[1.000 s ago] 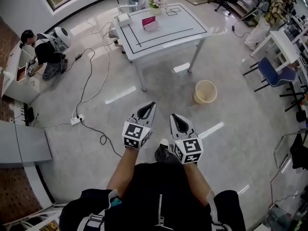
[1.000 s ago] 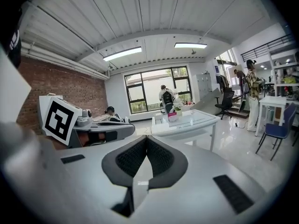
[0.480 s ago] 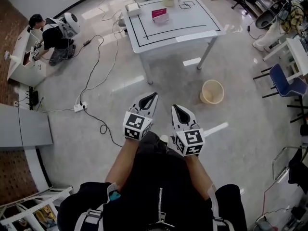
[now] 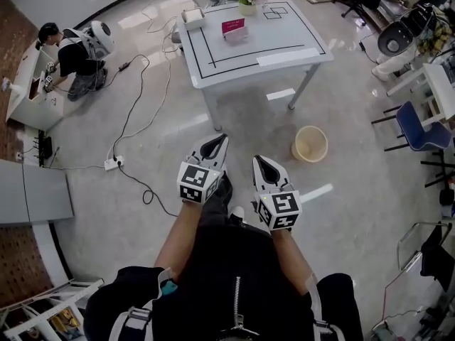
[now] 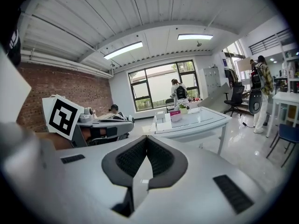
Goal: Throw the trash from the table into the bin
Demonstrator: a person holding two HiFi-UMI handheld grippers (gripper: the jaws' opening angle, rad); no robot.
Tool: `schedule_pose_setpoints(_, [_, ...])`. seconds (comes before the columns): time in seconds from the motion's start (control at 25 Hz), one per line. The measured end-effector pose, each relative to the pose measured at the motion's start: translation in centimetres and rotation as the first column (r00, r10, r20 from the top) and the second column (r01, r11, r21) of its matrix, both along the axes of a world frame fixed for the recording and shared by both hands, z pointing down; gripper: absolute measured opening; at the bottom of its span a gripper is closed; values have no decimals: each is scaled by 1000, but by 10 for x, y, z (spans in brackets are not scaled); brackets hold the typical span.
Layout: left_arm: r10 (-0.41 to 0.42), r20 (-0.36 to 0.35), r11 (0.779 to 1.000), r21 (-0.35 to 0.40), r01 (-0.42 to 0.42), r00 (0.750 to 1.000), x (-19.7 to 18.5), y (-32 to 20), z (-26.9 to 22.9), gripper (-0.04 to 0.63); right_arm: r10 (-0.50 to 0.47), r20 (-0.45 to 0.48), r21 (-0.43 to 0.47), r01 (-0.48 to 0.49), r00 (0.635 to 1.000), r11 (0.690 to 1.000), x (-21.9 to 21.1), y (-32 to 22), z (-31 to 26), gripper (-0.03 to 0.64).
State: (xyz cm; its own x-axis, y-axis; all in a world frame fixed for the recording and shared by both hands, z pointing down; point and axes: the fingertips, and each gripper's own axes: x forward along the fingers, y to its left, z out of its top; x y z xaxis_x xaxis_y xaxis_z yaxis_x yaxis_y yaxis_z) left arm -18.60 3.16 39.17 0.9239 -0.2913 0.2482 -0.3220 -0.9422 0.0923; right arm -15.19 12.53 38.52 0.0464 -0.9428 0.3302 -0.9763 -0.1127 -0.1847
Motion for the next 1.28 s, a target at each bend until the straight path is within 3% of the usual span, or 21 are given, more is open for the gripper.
schedule_pose_setpoints(0.6, [59,0,998,-3,-59,998,103,-165,1,6,33,-18,-25,-33,999,999,91,-170,-4,9])
schedule_pose_setpoints(0.96, [79,6,997,-15,-79,997,133,-259,11,6,35,-36,-26,-36,999,999,119,-272,-3,9])
schedule_pose_setpoints(1.28, [85,14,996,-25,-84,996,145,-301,16,6,47,-31,-45,-48,998,998,135,-309,5,9])
